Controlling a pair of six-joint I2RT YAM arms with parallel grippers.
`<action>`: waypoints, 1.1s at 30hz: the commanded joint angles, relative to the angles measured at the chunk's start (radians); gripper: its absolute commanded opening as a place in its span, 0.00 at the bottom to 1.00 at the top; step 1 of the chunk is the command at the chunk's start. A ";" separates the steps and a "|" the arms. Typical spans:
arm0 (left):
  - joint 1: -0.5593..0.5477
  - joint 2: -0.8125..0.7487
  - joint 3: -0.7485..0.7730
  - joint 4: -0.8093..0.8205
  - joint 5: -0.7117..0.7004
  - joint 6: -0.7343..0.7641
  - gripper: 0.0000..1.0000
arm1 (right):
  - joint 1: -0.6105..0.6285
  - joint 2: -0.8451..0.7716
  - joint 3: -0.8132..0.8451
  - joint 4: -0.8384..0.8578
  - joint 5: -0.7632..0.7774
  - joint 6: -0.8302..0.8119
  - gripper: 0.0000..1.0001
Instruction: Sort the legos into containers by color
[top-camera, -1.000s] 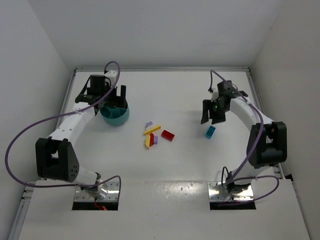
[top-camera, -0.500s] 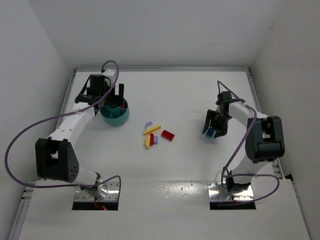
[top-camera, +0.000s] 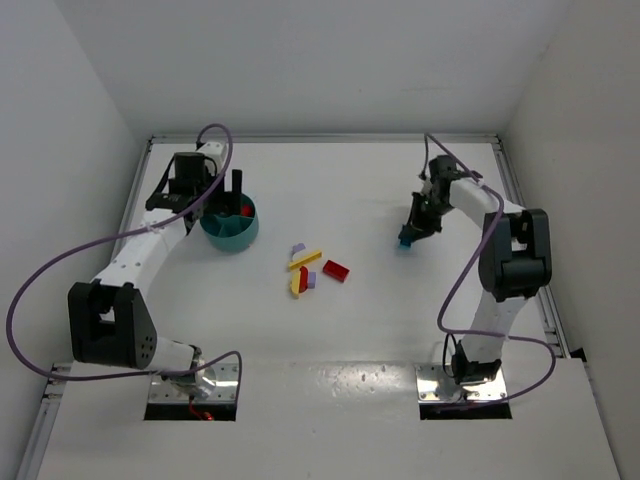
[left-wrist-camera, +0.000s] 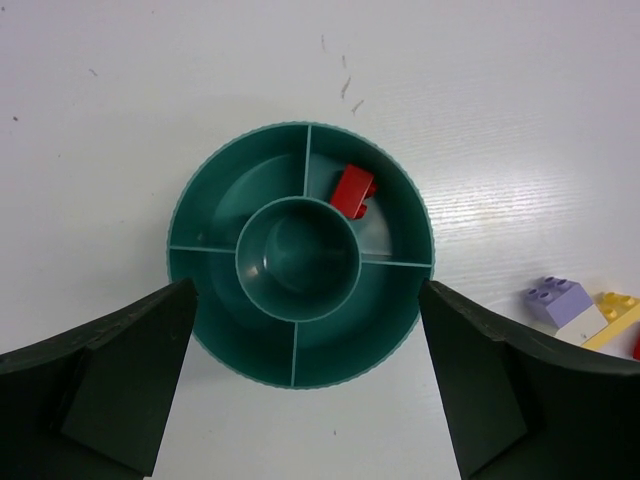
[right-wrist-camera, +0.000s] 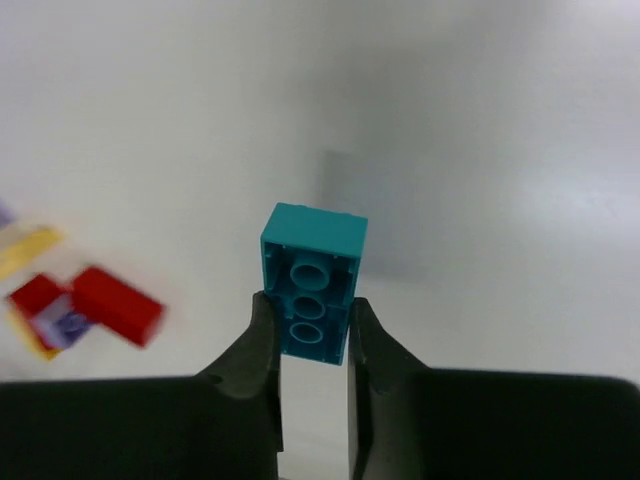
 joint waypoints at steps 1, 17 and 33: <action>0.030 -0.052 -0.018 0.022 0.017 -0.003 1.00 | 0.108 0.009 0.171 0.112 -0.193 -0.128 0.00; 0.261 -0.043 -0.005 0.069 0.264 -0.192 1.00 | 0.586 0.078 0.277 0.714 -0.540 -0.754 0.00; 0.312 -0.033 -0.024 0.060 0.301 -0.201 1.00 | 0.711 0.241 0.340 1.078 -0.459 -0.650 0.00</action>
